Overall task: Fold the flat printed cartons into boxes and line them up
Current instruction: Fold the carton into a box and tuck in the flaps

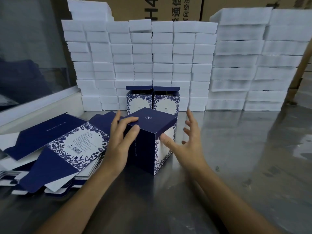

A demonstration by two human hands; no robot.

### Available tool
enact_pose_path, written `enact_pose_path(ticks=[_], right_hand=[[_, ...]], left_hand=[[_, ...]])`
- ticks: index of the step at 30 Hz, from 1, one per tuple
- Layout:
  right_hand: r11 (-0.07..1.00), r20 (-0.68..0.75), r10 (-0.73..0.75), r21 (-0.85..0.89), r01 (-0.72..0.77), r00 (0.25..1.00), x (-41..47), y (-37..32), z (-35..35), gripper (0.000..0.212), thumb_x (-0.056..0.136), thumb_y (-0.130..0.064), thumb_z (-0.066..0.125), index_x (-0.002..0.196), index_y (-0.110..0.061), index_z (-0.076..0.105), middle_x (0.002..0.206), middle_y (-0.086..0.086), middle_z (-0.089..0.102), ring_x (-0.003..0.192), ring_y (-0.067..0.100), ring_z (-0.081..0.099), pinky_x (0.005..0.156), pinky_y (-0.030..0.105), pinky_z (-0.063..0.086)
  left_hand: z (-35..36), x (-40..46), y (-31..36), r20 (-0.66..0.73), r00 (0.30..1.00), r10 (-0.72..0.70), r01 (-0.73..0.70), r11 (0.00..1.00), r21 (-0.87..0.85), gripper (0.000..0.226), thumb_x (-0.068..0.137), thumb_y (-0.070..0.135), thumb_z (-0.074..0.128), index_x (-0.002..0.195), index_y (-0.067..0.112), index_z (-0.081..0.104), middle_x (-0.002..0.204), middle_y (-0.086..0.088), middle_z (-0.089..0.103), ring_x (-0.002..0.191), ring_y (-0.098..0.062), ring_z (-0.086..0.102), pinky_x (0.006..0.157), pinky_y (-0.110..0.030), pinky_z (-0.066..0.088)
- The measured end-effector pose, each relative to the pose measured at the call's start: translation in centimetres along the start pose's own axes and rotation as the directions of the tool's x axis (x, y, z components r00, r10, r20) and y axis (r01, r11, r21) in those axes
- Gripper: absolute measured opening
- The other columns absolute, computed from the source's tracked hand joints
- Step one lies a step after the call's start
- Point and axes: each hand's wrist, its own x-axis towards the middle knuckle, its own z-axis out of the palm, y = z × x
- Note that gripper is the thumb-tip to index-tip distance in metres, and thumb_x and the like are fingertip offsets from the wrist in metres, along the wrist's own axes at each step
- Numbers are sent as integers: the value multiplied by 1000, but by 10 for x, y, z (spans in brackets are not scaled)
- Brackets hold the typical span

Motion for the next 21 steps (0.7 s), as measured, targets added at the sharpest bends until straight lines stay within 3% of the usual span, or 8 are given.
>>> enact_pose_path(ticks=[2, 5, 7, 9, 12, 15, 21], right_hand=[[999, 58, 12, 31, -14, 998, -1, 1, -1, 101, 62, -55, 83, 142, -62, 21, 142, -31, 33, 134, 0, 42, 109, 28, 41], [1000, 65, -6, -10, 7, 998, -4, -2, 3, 90, 65, -53, 82, 144, -48, 39, 146, -22, 37, 135, 4, 44, 112, 34, 43], [988, -2, -96, -120, 95, 995, -6, -8, 7, 71, 66, -54, 82, 130, -45, 53, 146, -16, 31, 137, -5, 34, 113, 23, 37], [942, -39, -234, -255, 217, 971, -7, -14, 10, 53, 71, -49, 84, 119, -38, 64, 149, -7, 33, 141, -1, 29, 115, 27, 34], [843, -8, -392, -404, 356, 920, -10, -20, 17, 35, 82, -41, 79, 114, -29, 73, 140, -2, 52, 136, 21, 40, 109, 48, 38], [802, -4, -451, -441, 403, 893, -11, -24, 21, 25, 87, -32, 74, 112, -28, 76, 132, -1, 59, 129, 26, 46, 101, 52, 43], [730, 11, -472, -556, 398, 882, -10, -30, 19, 12, 91, -30, 71, 102, -29, 77, 107, -9, 66, 105, 19, 56, 83, 51, 44]], left_hand=[[4, -3, 2, 47, 998, 35, -39, 996, 85, 46, 72, 66, 58, 115, 50, 56, 158, 27, 2, 137, 23, 8, 101, -2, 19], [7, -4, 1, 77, 994, 71, -85, 978, 192, 59, 70, 66, 63, 124, 46, 51, 159, 28, -8, 143, 13, -4, 109, -14, 16], [9, -3, 3, 65, 992, 107, -120, 962, 245, 49, 79, 58, 65, 124, 44, 52, 160, 25, 3, 144, 12, -3, 103, -4, 13], [12, -4, 5, 60, 984, 170, -180, 943, 279, 33, 90, 45, 60, 123, 40, 57, 158, 19, 25, 146, 7, 7, 102, 2, 14], [16, -5, 5, 30, 962, 272, -267, 912, 311, 29, 94, 30, 55, 121, 27, 65, 140, 12, 53, 142, -4, 32, 111, -15, 29], [17, -5, 7, -13, 938, 347, -328, 898, 292, 29, 93, 20, 56, 117, 14, 69, 125, 9, 62, 124, -2, 53, 104, -37, 47], [20, -4, 9, -57, 914, 403, -373, 885, 279, 24, 92, 16, 59, 109, 8, 73, 116, 4, 67, 111, -8, 63, 90, -35, 55]])
